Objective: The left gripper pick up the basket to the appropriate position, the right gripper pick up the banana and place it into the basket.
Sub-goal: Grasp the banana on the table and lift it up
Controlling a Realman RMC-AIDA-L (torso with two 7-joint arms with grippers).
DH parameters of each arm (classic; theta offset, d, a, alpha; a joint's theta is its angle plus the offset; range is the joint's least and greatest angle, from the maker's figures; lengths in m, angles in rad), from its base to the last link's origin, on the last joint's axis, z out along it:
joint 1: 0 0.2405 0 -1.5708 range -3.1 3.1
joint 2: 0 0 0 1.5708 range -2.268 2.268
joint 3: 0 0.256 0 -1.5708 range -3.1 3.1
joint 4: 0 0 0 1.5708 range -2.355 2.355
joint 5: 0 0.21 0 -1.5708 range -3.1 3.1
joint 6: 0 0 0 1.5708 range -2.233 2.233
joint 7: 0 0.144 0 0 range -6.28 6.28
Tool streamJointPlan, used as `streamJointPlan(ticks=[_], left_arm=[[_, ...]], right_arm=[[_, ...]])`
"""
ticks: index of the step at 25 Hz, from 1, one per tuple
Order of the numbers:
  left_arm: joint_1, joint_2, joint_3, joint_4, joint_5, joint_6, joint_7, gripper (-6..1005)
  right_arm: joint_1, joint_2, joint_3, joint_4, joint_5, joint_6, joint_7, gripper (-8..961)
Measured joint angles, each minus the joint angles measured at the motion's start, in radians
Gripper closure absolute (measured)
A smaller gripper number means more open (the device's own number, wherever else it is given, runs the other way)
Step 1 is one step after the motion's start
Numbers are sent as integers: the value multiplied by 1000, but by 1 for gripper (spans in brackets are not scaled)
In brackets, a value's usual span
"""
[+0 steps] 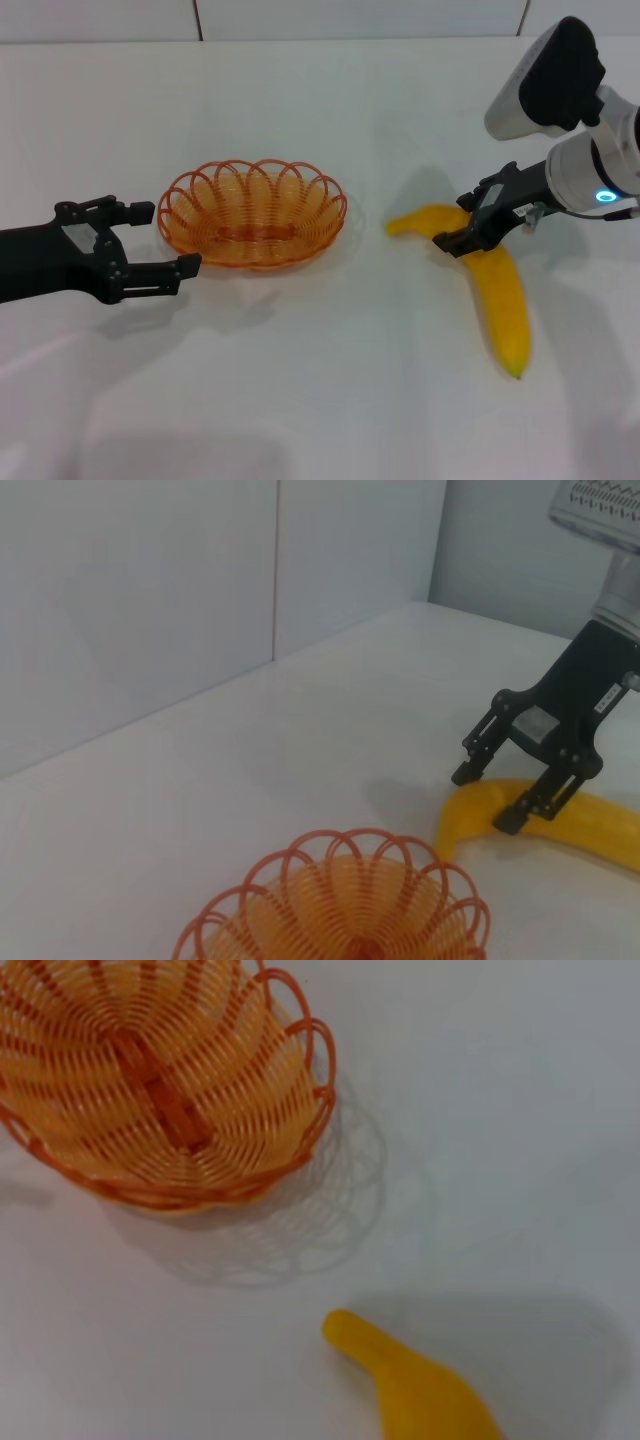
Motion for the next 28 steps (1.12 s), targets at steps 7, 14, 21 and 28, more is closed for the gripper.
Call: streamJointPlan(ticks=[7,14,21,28], left_arm=[[-1,0,1,-1,0,0,1,88],[-1,0,1,-1,0,0,2,88],[-1,0,3,-1,0,0,8,88],[0,-3,19,3,-10,0,48,89]], right_arm=[[3,0,1,-6,-1,-1,12,446],[-22,1,2,-82,10,-6,12,464],[-39,3,-12,-170,64,-11,-19,475],[-24,2,-40,-216,166,-18,-115,475]])
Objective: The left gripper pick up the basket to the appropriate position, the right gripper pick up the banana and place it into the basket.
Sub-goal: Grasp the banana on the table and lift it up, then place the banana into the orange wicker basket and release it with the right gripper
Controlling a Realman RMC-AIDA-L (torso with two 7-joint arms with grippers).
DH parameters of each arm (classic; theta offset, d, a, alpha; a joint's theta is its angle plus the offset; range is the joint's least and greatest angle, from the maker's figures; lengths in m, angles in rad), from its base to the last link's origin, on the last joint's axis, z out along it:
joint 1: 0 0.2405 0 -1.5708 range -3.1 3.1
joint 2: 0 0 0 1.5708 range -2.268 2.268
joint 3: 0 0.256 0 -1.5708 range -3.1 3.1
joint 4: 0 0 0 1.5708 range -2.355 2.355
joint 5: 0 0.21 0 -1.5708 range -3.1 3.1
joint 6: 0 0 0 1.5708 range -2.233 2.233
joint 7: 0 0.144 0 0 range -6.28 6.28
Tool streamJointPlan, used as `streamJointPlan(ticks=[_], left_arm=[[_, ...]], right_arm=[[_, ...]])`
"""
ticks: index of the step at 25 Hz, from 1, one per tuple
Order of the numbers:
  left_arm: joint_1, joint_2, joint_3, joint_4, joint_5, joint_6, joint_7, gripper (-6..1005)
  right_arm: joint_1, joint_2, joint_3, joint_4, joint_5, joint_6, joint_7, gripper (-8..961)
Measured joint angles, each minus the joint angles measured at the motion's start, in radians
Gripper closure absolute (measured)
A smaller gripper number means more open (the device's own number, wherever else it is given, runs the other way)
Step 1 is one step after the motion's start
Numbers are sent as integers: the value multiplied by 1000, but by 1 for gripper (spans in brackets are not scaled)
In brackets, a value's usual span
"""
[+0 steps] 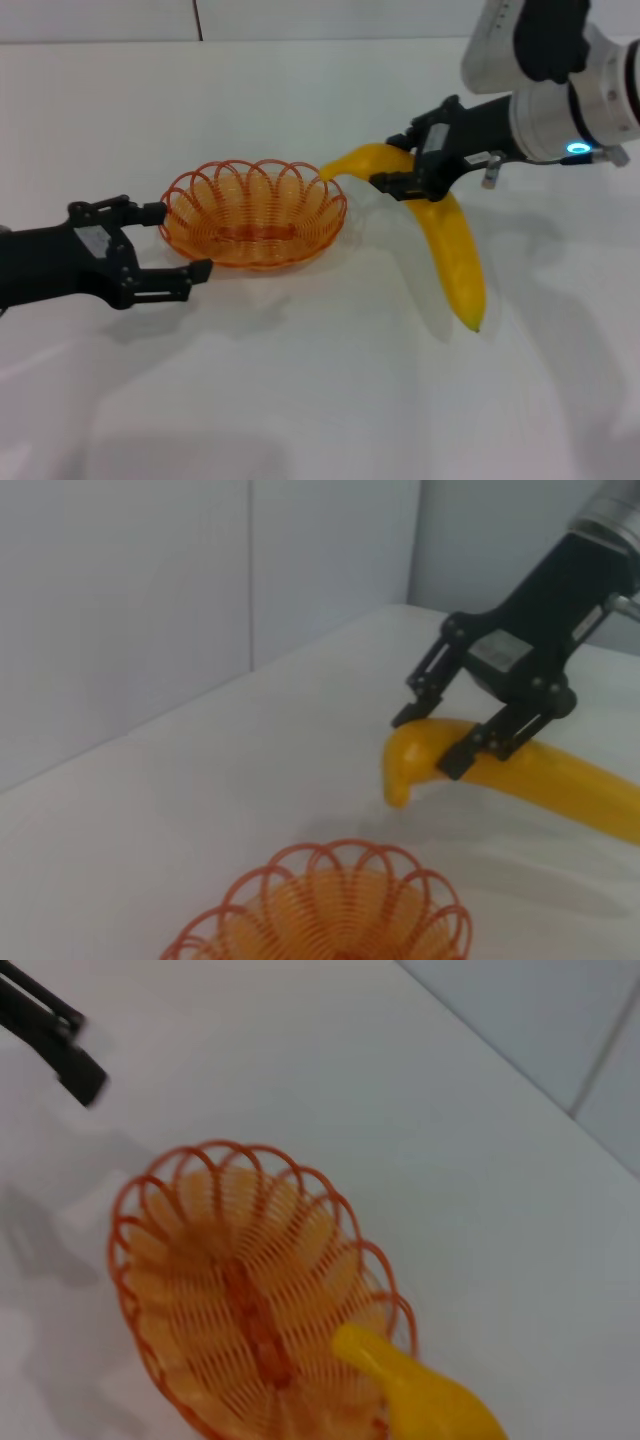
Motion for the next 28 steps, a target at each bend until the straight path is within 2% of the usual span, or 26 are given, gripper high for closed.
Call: streamJointPlan(ticks=[13,21,28], left_arm=[[34,0,24,2,-90,-1,94,89],[23,2,27,-5,-77,0,72,94],[8,3,27,-7,-28,0,32,93]], right_arm=[[70,4,-52,13,17,10,-35,474],[165,4,-143,70,42,56,-44,474],[204,5,-199,100,90,105,-65,475]])
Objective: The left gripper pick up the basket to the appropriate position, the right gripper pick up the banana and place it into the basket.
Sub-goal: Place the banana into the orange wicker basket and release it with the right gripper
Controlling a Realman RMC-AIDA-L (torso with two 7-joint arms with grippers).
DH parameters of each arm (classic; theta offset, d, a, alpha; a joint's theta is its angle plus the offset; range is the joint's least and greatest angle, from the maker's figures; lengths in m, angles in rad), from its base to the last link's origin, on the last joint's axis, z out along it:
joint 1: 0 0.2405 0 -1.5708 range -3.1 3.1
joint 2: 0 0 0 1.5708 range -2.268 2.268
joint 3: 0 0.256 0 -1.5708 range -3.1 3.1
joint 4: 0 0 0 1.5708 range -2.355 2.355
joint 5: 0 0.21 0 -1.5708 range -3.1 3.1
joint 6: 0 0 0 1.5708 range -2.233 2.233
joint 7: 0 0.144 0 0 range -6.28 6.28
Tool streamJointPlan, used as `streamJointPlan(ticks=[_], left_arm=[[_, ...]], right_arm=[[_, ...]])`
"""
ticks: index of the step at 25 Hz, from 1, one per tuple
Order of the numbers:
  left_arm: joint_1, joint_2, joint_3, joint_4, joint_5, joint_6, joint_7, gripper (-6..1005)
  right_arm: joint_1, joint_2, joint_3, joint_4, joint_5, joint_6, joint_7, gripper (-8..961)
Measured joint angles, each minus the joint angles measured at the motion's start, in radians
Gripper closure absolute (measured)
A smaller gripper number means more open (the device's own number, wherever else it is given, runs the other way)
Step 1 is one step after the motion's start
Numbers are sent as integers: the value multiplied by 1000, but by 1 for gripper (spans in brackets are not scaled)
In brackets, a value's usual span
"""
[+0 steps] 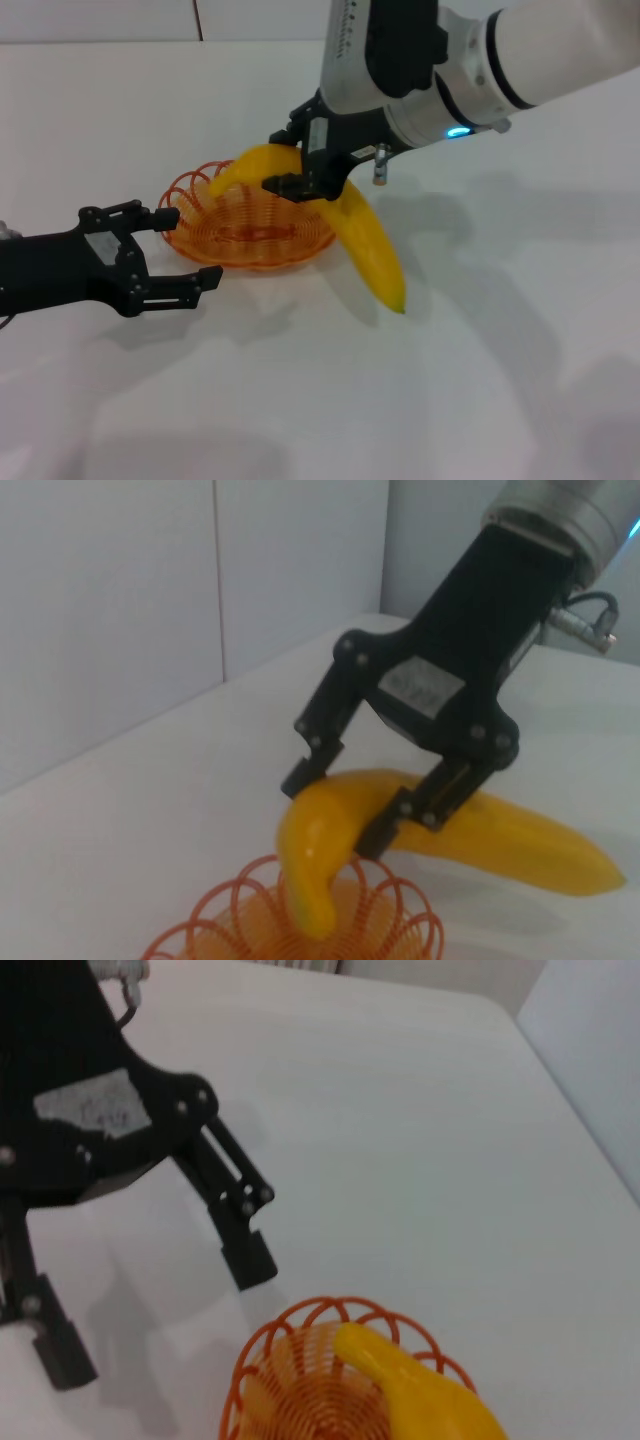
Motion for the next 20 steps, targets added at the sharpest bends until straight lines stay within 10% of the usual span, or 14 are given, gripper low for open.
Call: streamJointPlan(ticks=[20], left_arm=[[-22,-1,24,0,24,1,-16,93]], right_arm=[[117,7,-182,126,40,213,-3,474]])
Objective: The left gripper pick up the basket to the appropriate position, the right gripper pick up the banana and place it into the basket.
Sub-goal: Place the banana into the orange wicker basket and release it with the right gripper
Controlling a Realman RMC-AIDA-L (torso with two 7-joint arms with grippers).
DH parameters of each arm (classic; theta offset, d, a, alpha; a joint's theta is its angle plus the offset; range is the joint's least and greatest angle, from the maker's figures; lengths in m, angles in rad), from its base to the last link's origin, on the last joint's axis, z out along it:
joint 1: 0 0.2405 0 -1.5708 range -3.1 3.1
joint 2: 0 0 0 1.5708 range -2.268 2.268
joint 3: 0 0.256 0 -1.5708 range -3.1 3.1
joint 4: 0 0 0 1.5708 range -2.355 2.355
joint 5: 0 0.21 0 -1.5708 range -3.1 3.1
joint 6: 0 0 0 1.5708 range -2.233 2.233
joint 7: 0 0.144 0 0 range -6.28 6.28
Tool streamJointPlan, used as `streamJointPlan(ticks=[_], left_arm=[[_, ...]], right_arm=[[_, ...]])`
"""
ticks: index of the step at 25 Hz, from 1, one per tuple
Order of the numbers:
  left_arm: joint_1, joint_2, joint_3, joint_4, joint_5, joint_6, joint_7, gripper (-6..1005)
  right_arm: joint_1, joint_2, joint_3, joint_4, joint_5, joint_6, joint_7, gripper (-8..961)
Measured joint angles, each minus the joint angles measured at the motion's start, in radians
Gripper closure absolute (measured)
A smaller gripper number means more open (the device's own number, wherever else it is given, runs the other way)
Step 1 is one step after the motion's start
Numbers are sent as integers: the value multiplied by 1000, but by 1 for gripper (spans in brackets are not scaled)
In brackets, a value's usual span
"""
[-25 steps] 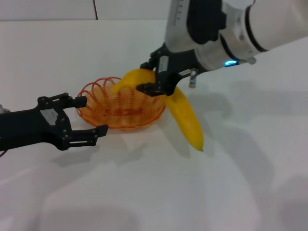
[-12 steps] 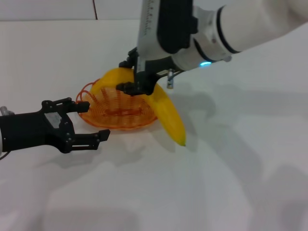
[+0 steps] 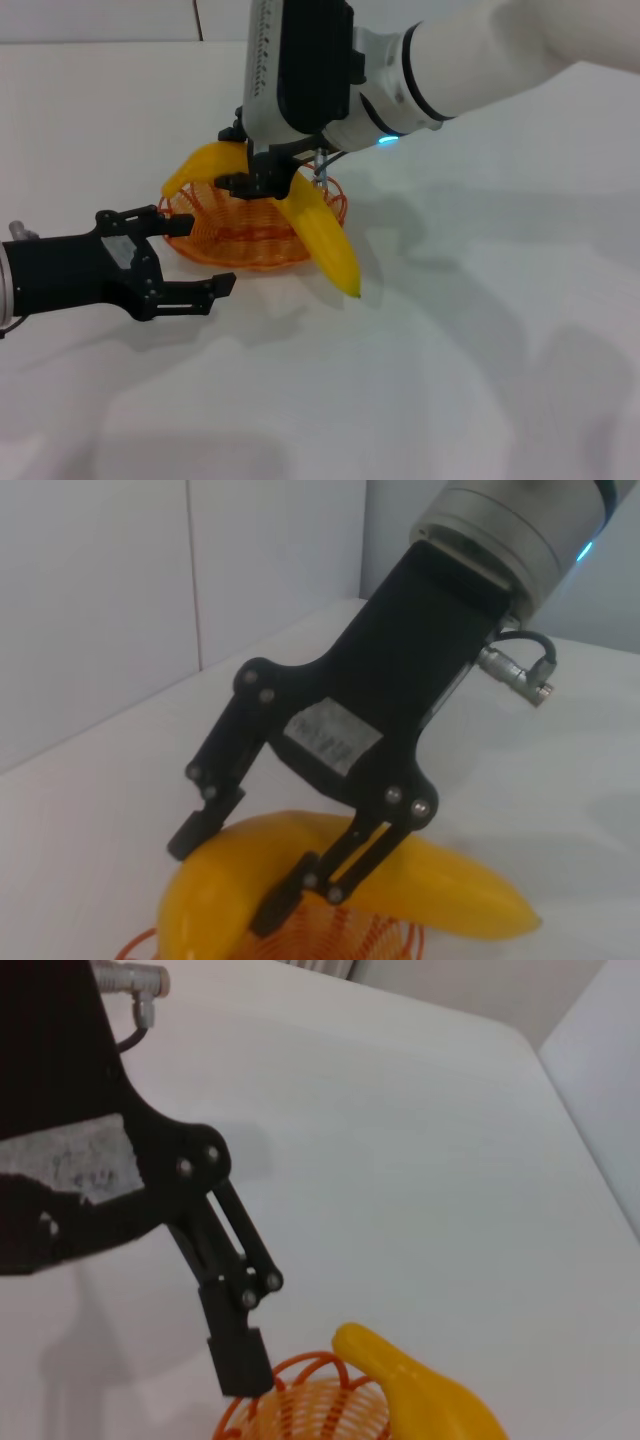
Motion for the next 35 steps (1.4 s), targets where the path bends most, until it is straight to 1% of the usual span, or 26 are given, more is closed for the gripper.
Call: streamJointPlan(ticks=[8,15,26,35], left_arm=[[-37,0,0,-39,0,0,-4,93],[-42,1,0,-42,0,0,-4,94],[-50,1,0,-63,2,0,-4,94],[-50,1,-3,-64,2,0,-4,93]], right_arm=[[13,1,-39,9,1,49,3,474],[46,4,-55,58,1,58,10,474],[65,3,-57,43,3,48,34,474],[65,3,-63,28,3,48,36,372]])
